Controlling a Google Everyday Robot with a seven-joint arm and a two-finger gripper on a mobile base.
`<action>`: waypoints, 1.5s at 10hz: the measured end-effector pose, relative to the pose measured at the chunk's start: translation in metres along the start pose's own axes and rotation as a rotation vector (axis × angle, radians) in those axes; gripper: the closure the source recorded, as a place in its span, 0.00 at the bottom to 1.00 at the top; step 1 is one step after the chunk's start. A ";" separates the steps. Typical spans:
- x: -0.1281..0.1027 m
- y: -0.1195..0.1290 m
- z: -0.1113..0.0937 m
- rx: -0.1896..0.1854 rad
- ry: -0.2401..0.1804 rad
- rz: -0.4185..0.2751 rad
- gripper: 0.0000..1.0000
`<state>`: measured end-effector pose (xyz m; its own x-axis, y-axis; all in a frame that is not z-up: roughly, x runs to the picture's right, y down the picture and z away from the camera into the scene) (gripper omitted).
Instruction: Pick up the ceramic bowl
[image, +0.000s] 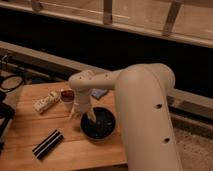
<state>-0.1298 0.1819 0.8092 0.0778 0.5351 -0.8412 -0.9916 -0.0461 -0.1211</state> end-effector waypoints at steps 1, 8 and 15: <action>-0.002 -0.001 0.001 0.003 -0.003 -0.004 0.30; -0.006 0.005 0.004 0.011 -0.019 -0.018 0.85; 0.006 0.015 -0.063 0.030 -0.119 -0.084 0.85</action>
<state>-0.1378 0.1311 0.7693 0.1493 0.6323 -0.7602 -0.9849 0.0273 -0.1707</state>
